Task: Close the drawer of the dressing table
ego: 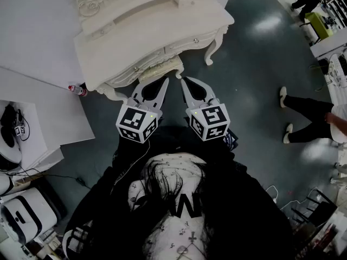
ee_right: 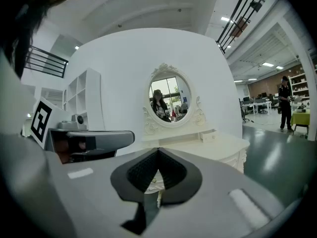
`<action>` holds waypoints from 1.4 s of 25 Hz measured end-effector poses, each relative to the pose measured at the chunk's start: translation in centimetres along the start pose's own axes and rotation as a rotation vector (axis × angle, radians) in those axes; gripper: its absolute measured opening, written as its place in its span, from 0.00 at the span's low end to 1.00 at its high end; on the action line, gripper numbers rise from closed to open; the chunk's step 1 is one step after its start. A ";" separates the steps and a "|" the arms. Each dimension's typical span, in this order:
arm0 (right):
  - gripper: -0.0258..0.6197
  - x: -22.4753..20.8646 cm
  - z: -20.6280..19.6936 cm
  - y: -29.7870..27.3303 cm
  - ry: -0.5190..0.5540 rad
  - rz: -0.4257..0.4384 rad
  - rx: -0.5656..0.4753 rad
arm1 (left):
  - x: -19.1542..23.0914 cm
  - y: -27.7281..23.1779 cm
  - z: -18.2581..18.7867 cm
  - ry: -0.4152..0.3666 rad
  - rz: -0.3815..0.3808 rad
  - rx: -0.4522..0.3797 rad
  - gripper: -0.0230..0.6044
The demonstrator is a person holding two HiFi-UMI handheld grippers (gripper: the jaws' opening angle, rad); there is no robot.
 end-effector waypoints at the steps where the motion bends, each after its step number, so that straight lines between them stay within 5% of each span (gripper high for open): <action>1: 0.05 0.0 0.0 0.1 0.000 0.000 0.000 | -0.1 0.0 0.0 0.000 -0.002 0.001 0.04; 22: 0.05 -0.2 -1.3 1.8 -0.041 -0.081 0.028 | -0.5 -0.3 -1.4 0.036 -0.063 0.030 0.04; 35: 0.05 -4.8 -1.4 -3.3 -0.073 -0.005 0.061 | 2.1 -4.2 -1.8 0.033 0.031 0.058 0.04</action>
Point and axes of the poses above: the fingertips, and each gripper's own axes: y backward along the fingers, x to its left, z out of its top, the point moved 10 cm from there along y, backward along the fingers, and after that the axes turned 13 degrees about -x, right-handed, at the moved point
